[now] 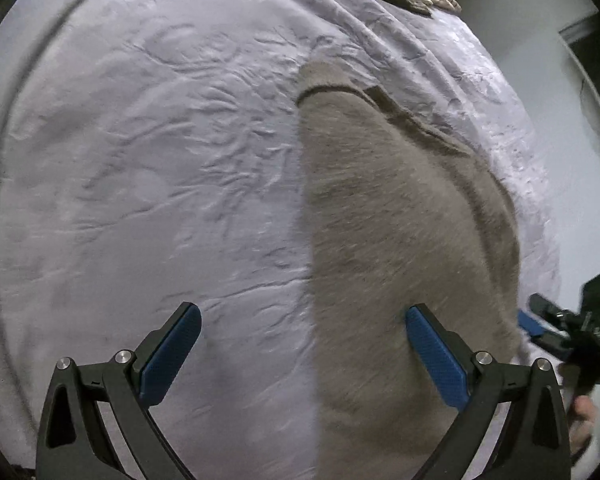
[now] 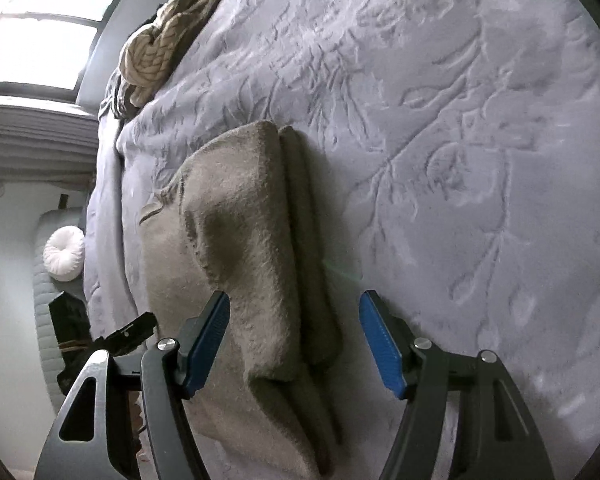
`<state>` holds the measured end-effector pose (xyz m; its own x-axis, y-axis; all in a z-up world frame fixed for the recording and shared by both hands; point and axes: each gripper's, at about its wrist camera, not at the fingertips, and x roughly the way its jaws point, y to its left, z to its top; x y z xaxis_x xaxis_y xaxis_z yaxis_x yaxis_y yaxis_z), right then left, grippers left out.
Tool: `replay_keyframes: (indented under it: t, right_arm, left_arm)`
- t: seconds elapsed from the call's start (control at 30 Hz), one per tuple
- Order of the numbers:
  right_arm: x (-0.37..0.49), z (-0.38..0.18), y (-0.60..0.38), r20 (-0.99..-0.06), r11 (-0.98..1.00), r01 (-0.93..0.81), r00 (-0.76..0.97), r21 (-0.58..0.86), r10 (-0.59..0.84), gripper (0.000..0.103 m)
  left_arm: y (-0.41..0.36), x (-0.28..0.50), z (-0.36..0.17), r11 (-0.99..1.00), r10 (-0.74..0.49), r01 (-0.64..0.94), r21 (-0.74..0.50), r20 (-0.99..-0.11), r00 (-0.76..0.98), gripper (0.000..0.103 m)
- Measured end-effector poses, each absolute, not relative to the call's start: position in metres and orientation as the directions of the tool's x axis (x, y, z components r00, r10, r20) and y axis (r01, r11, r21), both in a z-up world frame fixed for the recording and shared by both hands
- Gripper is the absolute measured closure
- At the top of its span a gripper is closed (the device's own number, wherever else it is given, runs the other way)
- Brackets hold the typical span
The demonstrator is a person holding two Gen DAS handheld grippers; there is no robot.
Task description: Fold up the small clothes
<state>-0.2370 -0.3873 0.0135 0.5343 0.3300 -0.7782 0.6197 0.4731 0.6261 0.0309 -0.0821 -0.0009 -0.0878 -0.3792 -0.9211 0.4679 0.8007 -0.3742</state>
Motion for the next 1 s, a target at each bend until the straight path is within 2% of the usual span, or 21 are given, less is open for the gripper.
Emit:
replay_keyframes:
  t: [0.43,0.63,0.67,0.73,0.77,0.8,0.87,0.93,1.0]
  right_arm:
    - [-0.177,-0.025,-0.376,-0.630,0.458,0.433,0.520,0.776,0.577,0.030]
    - [-0.152,-0.031,-0.365,-0.577,0.430,0.385,0.526,0.817,0.625,0.029]
    - [-0.151,-0.031,-0.365,-0.576,0.422,0.393,0.528,0.817,0.624,0.030]
    - [-0.150,-0.030,-0.362,-0.581,0.408,0.415,0.531,0.813,0.617,0.040]
    - [-0.149,-0.030,-0.360,-0.590,0.408,0.429,0.524,0.806,0.614,0.062]
    - [-0.151,-0.031,-0.359,-0.596,0.410,0.435,0.521,0.802,0.612,0.071]
    - [-0.151,-0.024,-0.355,-0.576,0.398,0.418,0.540,0.817,0.614,0.071]
    - [-0.149,-0.014,-0.349,-0.552,0.389,0.393,0.557,0.834,0.621,0.071]
    - [-0.147,0.000,-0.340,-0.534,0.383,0.373,0.566,0.845,0.628,0.071]
  left_arm:
    - [-0.152,0.020,-0.027,0.674,-0.469,0.531,-0.513,-0.853,-0.230,0.000]
    - [-0.165,0.013,-0.028,0.686,-0.466,0.532,-0.497,-0.861,-0.203,0.000]
    - [-0.165,0.011,-0.026,0.688,-0.469,0.530,-0.495,-0.861,-0.196,0.002]
    - [-0.161,0.009,-0.022,0.690,-0.462,0.544,-0.478,-0.869,-0.177,0.012]
    - [-0.161,0.007,-0.020,0.689,-0.460,0.552,-0.471,-0.872,-0.169,0.021]
    - [-0.160,0.007,-0.017,0.687,-0.462,0.557,-0.467,-0.872,-0.162,0.025]
    - [-0.156,0.006,-0.010,0.674,-0.477,0.564,-0.478,-0.864,-0.162,0.043]
    - [-0.152,0.005,-0.001,0.664,-0.489,0.570,-0.485,-0.858,-0.160,0.051]
    - [-0.149,0.004,0.008,0.656,-0.501,0.573,-0.491,-0.852,-0.156,0.053]
